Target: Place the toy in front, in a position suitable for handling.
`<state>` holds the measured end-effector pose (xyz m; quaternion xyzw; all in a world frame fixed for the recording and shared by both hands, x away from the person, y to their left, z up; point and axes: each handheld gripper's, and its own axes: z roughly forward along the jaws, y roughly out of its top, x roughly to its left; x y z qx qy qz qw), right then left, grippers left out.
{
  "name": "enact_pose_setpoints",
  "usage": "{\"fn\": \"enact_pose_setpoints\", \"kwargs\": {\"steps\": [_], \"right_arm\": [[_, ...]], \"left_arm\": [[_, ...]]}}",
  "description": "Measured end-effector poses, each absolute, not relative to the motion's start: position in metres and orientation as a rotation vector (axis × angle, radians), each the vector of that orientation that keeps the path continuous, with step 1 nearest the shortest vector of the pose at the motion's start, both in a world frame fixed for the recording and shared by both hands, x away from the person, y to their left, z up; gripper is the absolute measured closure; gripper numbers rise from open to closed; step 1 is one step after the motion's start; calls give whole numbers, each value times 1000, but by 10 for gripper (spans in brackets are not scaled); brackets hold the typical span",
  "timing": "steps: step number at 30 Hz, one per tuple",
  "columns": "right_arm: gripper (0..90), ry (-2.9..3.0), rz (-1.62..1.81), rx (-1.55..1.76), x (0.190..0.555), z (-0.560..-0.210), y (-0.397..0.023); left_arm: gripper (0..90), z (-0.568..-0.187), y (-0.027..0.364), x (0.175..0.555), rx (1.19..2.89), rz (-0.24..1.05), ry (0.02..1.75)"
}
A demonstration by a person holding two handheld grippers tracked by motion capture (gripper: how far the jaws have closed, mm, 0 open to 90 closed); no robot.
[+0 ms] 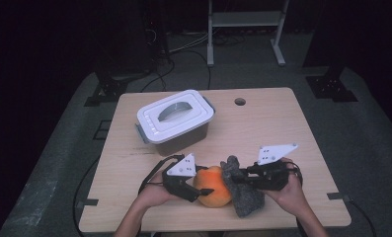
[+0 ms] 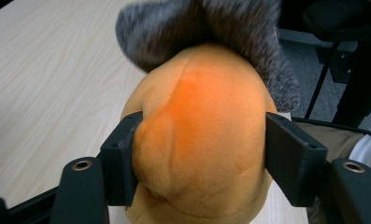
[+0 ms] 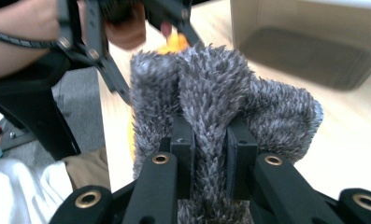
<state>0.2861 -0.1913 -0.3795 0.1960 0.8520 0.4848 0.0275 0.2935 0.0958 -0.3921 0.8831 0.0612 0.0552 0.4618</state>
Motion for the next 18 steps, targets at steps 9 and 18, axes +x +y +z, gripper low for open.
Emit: {"fn": "enact_pose_setpoints", "kwargs": {"steps": [9,18], "right_arm": [[759,2687,1497,659,293,-394,-202],[767,2605,1590,662,290,-383,-208]], "left_arm": [[96,-411,92,301,2186,53,206],[382,-401,95,296,2153,143,171]]}}
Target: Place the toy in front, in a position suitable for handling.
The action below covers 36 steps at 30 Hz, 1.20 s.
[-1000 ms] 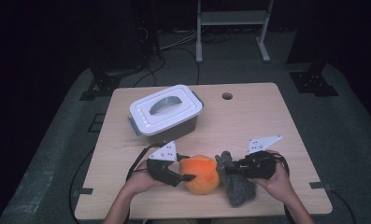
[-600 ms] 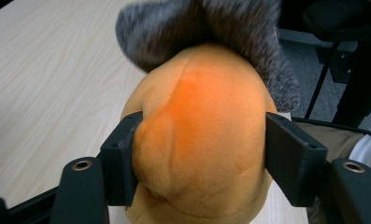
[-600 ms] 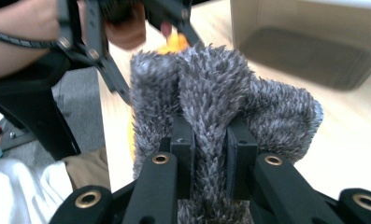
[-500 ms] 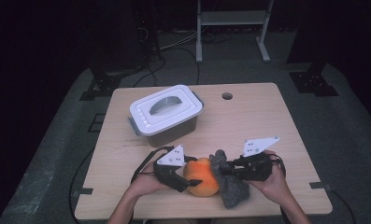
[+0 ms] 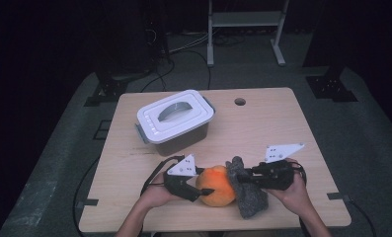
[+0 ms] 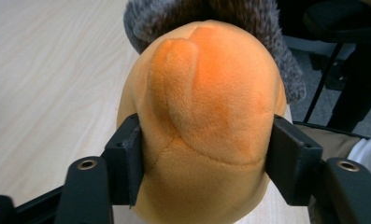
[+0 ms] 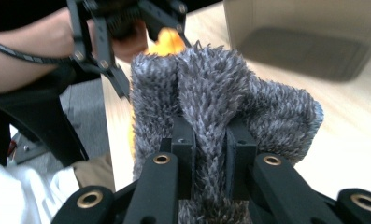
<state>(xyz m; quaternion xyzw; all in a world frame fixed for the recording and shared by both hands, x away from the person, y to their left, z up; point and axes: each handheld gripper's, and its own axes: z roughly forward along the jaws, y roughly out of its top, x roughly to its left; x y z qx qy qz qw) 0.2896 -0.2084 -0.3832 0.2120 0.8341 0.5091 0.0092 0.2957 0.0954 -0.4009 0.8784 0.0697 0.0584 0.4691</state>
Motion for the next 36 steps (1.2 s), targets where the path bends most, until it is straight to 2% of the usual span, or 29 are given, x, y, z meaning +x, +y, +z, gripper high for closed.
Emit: {"fn": "enact_pose_setpoints", "kwargs": {"steps": [6,15,22,27,36], "right_arm": [[767,2613,1579,649,289,-386,-200],[763,2642,1540,723,295,-398,-211],[764,2579,1625,674,289,-385,-207],[762,2598,1550,663,288,-389,-199],[762,2566,1490,716,293,-397,-207]], "left_arm": [[389,-404,95,297,2162,145,187],[369,-408,104,306,2129,113,263],[365,-411,102,309,2099,84,329],[362,-411,101,310,2092,86,373],[352,-411,102,317,2061,51,466]]}}
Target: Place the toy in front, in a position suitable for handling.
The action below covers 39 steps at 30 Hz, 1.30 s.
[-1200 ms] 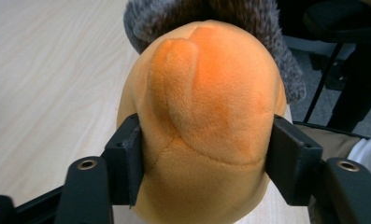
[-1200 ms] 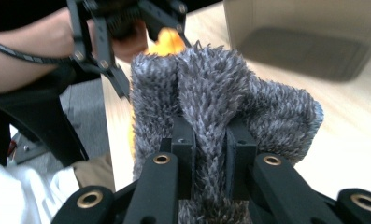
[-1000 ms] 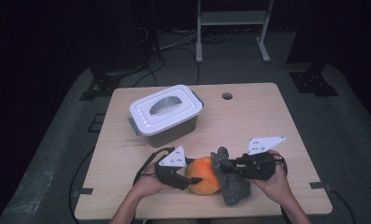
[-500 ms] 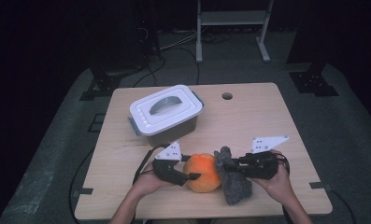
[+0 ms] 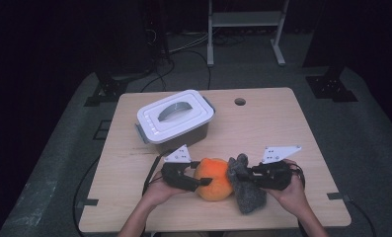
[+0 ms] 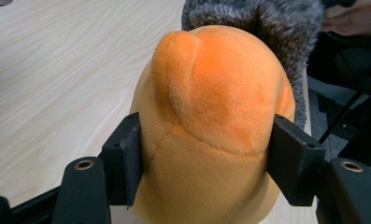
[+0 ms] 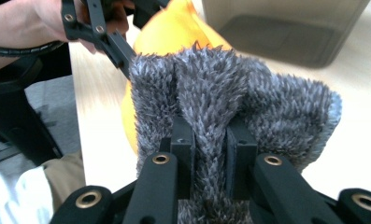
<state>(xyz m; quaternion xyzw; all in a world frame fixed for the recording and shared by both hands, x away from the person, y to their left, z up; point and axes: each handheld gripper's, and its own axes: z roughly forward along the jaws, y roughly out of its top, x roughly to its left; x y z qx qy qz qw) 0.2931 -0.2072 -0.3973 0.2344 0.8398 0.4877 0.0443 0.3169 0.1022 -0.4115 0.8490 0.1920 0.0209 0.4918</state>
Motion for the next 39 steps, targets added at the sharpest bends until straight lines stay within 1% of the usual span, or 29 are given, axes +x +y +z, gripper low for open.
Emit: {"fn": "enact_pose_setpoints", "kwargs": {"steps": [5,8,11,15,23,27,32,39], "right_arm": [[761,2526,1530,641,285,-385,-197],[760,2533,1489,620,284,-387,-191],[761,2533,1475,634,286,-391,-194],[761,2544,1427,676,289,-398,-201],[761,2542,1426,627,283,-391,-191],[762,2528,1460,604,280,-386,-188],[761,2505,1482,585,277,-378,-187],[761,2480,1497,621,282,-375,-198]], "left_arm": [[348,-410,92,313,2067,72,468],[348,-410,91,312,2065,87,473],[350,-410,93,314,2060,97,490],[350,-411,96,318,2037,75,524],[350,-411,92,315,2041,91,516],[355,-409,83,307,2064,121,469],[355,-407,74,299,2104,163,370],[354,-407,71,294,2128,182,298]]}}
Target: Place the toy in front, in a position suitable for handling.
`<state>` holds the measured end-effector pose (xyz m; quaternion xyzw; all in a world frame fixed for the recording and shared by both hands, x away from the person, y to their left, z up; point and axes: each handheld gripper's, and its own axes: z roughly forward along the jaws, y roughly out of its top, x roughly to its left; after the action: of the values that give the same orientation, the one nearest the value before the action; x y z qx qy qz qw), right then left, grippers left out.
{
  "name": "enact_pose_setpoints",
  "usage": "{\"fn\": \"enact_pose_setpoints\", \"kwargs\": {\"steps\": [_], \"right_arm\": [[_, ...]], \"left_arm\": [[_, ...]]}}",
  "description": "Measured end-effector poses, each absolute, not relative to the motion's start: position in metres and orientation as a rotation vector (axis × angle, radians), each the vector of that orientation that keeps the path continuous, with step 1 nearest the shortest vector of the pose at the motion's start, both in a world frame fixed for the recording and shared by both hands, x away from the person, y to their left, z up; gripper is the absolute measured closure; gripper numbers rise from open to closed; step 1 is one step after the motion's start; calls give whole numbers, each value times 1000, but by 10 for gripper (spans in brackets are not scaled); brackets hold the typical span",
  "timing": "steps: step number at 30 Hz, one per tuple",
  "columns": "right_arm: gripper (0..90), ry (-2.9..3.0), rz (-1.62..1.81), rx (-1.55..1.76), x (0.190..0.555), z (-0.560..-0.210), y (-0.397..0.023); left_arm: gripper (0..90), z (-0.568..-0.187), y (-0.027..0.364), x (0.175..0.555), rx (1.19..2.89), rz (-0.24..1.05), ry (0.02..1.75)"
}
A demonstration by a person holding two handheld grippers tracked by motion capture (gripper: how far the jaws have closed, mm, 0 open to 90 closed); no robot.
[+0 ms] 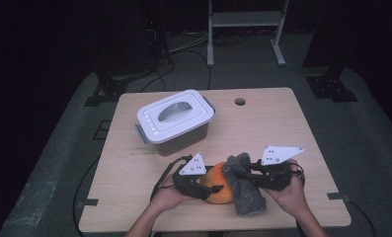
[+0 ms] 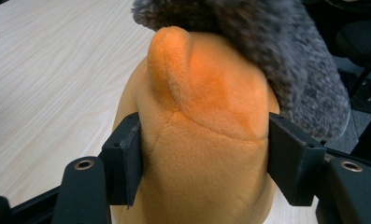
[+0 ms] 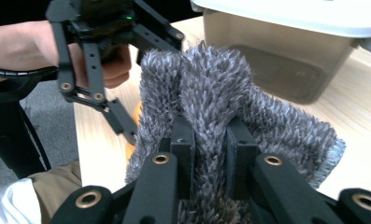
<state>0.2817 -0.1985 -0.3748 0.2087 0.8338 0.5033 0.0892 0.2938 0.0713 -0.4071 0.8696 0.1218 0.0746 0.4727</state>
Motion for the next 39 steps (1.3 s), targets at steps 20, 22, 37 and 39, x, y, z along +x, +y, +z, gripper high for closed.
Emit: {"fn": "enact_pose_setpoints", "kwargs": {"steps": [20,22,37,39], "right_arm": [[761,2556,1448,625,282,-385,-198],[761,2561,1472,606,280,-383,-195],[762,2539,1530,576,277,-369,-195],[762,2545,1538,586,278,-370,-197]], "left_arm": [[359,-410,82,305,2069,135,418],[358,-409,79,302,2080,148,395],[340,-410,65,282,2153,193,127],[340,-410,66,281,2156,181,110]]}}
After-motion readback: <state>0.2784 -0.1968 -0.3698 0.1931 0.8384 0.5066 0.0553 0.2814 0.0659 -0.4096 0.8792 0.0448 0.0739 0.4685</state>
